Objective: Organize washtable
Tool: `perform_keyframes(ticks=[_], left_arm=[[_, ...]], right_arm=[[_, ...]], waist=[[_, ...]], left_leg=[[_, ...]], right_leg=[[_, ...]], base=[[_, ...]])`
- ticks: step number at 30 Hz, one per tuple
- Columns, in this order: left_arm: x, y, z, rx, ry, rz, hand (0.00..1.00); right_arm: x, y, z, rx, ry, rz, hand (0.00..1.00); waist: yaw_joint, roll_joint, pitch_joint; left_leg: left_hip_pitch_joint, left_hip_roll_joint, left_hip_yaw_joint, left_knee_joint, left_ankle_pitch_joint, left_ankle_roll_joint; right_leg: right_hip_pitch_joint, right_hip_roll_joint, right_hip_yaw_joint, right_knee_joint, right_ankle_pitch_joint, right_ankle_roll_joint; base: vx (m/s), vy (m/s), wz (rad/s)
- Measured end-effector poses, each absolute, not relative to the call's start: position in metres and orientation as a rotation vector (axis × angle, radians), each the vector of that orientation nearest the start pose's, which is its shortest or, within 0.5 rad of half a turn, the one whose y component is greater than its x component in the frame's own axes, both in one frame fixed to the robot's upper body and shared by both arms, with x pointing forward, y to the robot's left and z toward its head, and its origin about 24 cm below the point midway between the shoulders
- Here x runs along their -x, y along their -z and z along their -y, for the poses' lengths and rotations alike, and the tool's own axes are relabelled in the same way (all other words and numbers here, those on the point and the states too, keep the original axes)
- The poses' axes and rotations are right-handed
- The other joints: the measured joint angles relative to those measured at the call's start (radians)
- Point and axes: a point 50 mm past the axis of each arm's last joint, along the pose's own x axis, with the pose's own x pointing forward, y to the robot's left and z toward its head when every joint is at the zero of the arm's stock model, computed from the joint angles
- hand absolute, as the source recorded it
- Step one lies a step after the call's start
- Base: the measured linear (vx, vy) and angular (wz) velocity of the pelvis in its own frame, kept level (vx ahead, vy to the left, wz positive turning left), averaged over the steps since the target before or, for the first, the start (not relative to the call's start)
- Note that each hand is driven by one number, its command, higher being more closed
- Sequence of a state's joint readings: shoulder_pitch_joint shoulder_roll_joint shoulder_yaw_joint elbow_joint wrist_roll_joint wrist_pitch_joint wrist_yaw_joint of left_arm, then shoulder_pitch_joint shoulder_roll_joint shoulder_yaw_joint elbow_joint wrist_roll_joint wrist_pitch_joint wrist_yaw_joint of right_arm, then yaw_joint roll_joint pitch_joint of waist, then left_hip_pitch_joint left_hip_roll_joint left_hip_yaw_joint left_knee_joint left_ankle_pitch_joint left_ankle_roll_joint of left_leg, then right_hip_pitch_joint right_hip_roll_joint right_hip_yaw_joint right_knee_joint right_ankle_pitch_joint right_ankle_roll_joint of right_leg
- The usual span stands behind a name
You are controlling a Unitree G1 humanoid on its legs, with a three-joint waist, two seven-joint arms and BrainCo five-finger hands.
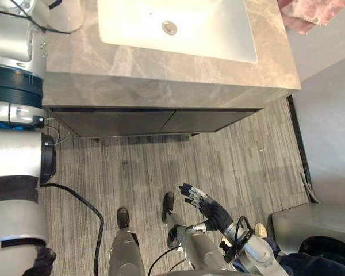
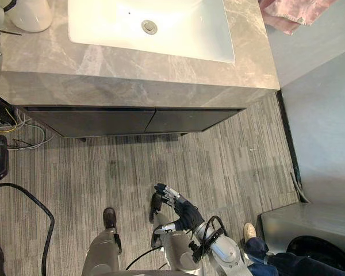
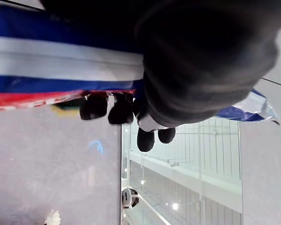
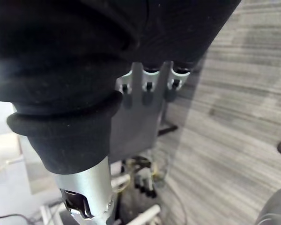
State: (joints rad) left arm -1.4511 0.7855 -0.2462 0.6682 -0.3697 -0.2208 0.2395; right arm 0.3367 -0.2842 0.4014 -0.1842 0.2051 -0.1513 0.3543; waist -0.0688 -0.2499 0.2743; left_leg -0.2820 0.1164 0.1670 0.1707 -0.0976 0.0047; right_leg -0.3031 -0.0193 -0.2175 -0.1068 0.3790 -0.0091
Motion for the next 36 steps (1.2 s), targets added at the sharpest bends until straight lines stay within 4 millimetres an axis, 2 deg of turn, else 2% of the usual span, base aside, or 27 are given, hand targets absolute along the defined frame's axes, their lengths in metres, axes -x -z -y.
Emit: perform_keyframes(ticks=[17,21,25,30,32,36], left_arm=[[-0.337,-0.437,-0.217,-0.293,-0.221,1.004,0.0],[-0.336,-0.438,-0.217,-0.293,-0.218,1.006,0.0],[-0.336,-0.439,-0.216,-0.298,-0.204,1.007,0.0],[-0.332,-0.445,-0.215,-0.291,-0.204,1.029,0.0],[-0.329,-0.448,-0.215,-0.295,-0.204,1.045,0.0],[-0.313,-0.459,-0.21,-0.318,-0.176,1.134,0.0]], right_arm=[[-0.163,-0.02,0.1,-0.062,-0.696,-0.063,0.0],[-0.165,-0.021,0.099,-0.061,-0.697,-0.058,0.0],[-0.168,-0.023,0.099,-0.058,-0.698,-0.045,0.0],[-0.169,-0.024,0.098,-0.074,-0.692,-0.042,0.0],[-0.172,-0.024,0.097,-0.077,-0.687,-0.036,0.0],[-0.174,-0.025,0.099,-0.086,-0.662,-0.029,0.0]], waist=[[0.002,0.011,0.008],[0.006,0.011,0.007],[0.006,0.015,0.006],[0.006,0.013,0.002],[0.012,0.04,-0.017],[0.02,0.064,-0.063]], left_leg=[[0.004,-0.005,-0.001,-0.022,0.024,-0.005],[0.006,-0.016,0.0,-0.022,0.028,-0.009],[0.006,-0.017,0.002,-0.018,0.031,-0.014],[0.006,-0.056,-0.002,0.028,0.016,-0.021],[-0.001,-0.042,-0.013,0.066,-0.004,-0.035],[0.004,-0.027,-0.016,0.092,-0.025,-0.043]], right_leg=[[-0.004,-0.003,-0.002,0.0,-0.002,-0.002],[0.001,-0.013,-0.005,0.0,-0.035,-0.033],[0.002,-0.014,-0.006,0.0,-0.043,-0.025],[0.041,-0.059,-0.02,0.001,-0.171,0.004],[0.052,-0.047,-0.026,0.001,-0.189,0.01],[0.07,-0.035,-0.033,0.002,-0.202,0.012]], base=[[0.02,0.046,0.0],[0.03,0.041,0.04],[0.03,0.024,0.0],[0.03,0.013,0.16],[0.0,0.0,0.0],[0.03,0.019,0.0]])
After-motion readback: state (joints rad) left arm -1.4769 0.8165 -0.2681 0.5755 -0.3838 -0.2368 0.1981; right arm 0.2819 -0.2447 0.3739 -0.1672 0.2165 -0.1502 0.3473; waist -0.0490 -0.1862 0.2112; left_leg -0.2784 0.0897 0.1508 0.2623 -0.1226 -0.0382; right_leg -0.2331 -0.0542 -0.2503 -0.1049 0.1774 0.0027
